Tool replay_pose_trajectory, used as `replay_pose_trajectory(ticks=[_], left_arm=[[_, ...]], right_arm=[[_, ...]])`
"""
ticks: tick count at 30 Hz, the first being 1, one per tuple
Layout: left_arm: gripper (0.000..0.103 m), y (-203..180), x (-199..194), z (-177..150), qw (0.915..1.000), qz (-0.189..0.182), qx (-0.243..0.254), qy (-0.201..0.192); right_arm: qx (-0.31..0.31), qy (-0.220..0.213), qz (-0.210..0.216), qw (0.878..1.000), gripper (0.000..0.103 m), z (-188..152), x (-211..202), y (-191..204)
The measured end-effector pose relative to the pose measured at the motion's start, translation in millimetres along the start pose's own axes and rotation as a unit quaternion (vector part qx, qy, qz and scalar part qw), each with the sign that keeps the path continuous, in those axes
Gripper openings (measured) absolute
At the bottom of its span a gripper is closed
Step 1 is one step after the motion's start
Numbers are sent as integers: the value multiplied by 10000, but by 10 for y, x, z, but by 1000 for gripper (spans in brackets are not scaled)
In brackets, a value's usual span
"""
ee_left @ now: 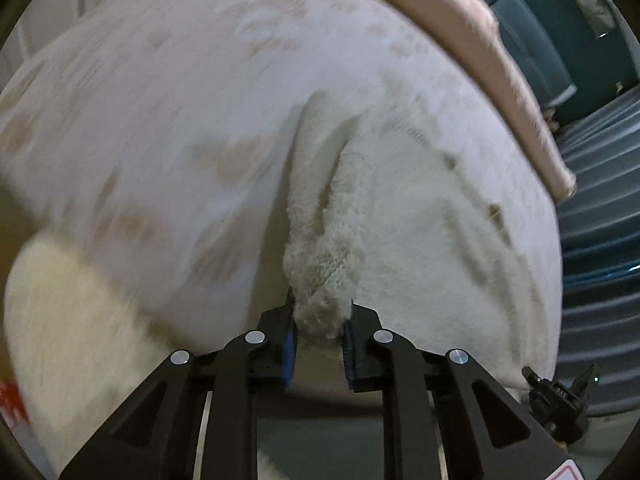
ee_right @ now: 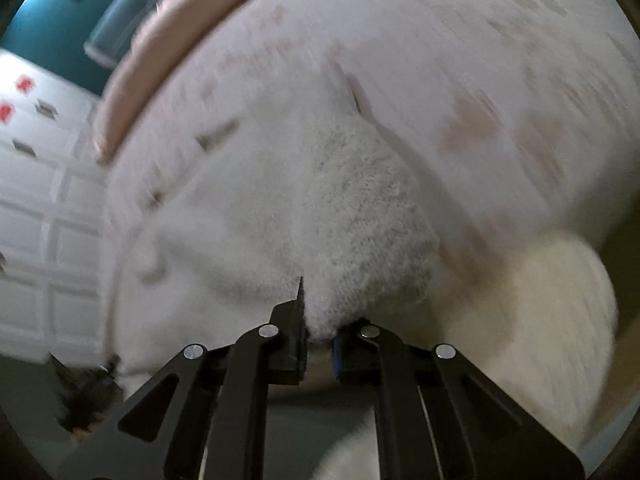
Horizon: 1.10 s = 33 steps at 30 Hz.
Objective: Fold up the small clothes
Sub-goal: 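Grasp the sweater hem with both grippers and fold it toward the collar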
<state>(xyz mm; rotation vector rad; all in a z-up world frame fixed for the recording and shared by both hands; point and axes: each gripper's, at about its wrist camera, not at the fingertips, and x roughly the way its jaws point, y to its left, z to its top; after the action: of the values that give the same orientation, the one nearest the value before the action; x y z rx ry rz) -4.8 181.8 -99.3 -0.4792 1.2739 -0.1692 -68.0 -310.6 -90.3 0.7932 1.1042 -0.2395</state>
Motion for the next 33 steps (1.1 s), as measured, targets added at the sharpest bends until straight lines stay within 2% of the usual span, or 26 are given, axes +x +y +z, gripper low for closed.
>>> replay_pose_trajectory(ticks=[3,5,6,7,8,9,10,11,12,14,16,18,23,24,25,26,27,28,29,31,33], left_arm=[[19,149,30,-303,9997,175,-49,158],[21,194,18,-382,9996,226,-167,69],[22,187,-26,-379,9996,177,-216,-15],[23,152,-90,-343,9996,164,-186,-104],[24,102,-179,-303,9995,202,-112,-233],[29,19,-311,-234,9982,303,57,-508],[42,-63,-424,-161,9962,361,216,-761],[49,-151,-521,-70,9935,370,353,-1018],[61,-218,-583,-10,9913,368,428,-1188],[63,-346,-596,176,9879,238,574,-1418],[65,-514,-424,453,9882,90,738,-1340],[66,-618,-197,656,9876,95,828,-1331],[66,-735,415,941,9931,154,808,-830],[66,-720,535,955,9940,243,752,-756],[59,-704,651,964,9949,292,731,-629],[48,-696,731,969,9956,341,695,-532],[20,-670,793,965,9964,333,692,-371],[10,-671,803,970,9964,314,719,-309],[8,-683,768,974,9961,291,756,-339],[6,-753,561,996,9942,117,891,-588],[6,-824,296,1033,9916,-65,934,-896]], right_arm=[[-72,288,-250,9992,10,-345,49,-156],[-295,329,-609,9972,15,-433,77,-168],[-390,287,-772,9958,20,-441,51,-154],[-428,227,-756,9960,24,-414,0,-146],[-423,126,-742,9963,33,-385,-76,-142],[-380,-51,-746,9965,39,-335,-195,-146],[-359,-198,-799,9960,49,-288,-274,-151],[-344,-461,-927,9940,58,-215,-382,-158],[-335,-741,-1031,9913,71,-134,-471,-161],[-386,-1101,-1005,9881,72,17,-563,-112],[-469,-1324,-847,9864,72,305,-547,-4],[-633,-1431,-706,9852,73,545,-436,129],[-948,-1224,-742,9852,77,956,135,362],[-938,-1050,-917,9858,77,1007,317,380],[-937,-917,-997,9863,71,1049,436,387],[-934,-789,-997,9875,59,1064,535,369],[-946,-593,-894,9897,24,1076,622,376],[-947,-536,-838,9905,9,1071,634,412],[-952,-598,-712,9911,8,1051,572,452],[-1059,-1109,-189,9880,7,1045,219,594],[-1013,-1607,517,9804,7,1045,-188,677]])
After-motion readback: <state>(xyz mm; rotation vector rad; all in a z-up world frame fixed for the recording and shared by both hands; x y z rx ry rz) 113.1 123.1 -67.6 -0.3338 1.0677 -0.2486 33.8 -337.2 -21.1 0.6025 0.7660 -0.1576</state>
